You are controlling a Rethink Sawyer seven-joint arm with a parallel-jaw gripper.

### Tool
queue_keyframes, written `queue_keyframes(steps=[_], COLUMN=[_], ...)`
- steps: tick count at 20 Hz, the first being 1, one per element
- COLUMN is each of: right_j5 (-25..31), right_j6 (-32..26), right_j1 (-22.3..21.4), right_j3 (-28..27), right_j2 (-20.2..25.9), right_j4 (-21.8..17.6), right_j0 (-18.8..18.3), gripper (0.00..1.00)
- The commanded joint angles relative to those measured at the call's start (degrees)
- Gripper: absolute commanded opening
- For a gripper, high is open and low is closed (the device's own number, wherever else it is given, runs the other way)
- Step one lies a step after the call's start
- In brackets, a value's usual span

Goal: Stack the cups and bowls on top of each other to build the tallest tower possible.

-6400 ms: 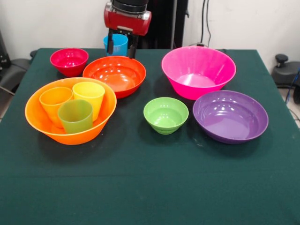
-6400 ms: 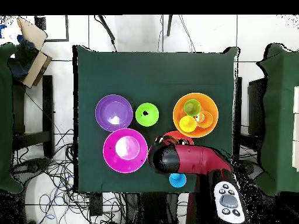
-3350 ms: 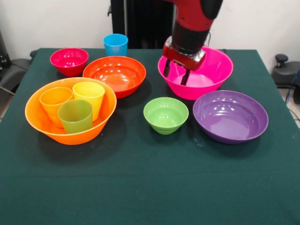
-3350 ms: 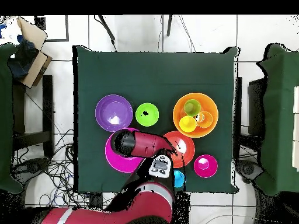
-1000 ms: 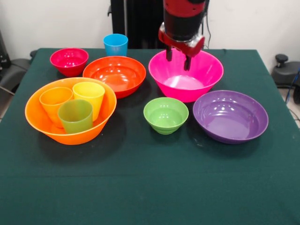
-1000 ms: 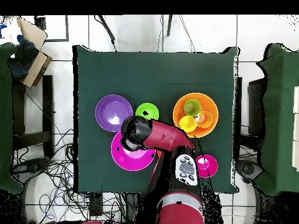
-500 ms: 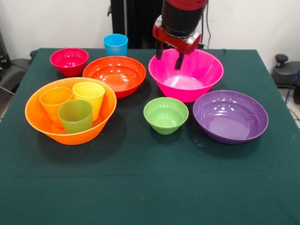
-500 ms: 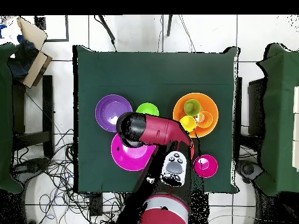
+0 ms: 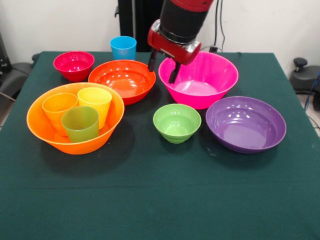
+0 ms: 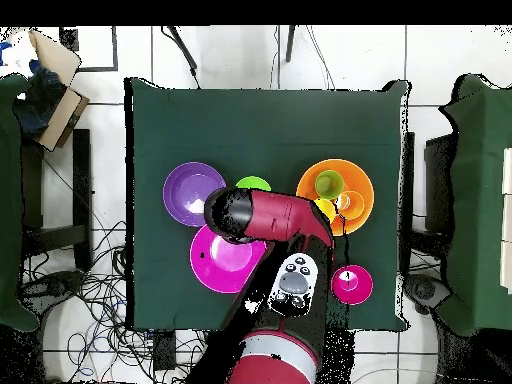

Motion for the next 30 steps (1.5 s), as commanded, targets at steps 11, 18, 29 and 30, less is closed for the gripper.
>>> queue_keyframes(steps=[11,18,29,30], right_j5=[-14.98,-17.27,-19.48,-19.96], right_j6=[5.48,6.71,8.05,8.04], right_j1=[7.03,6.41,4.11,3.96], right_j3=[-0.39,3.97,11.11,11.65], right_j2=[-1.57,0.33,3.44,3.61], right_j4=[-4.86,-2.29,-0.38,-0.41], right_j0=[0.75,-0.54,-1.97,-2.17], gripper=[1.00,1.00,1.00,1.00])
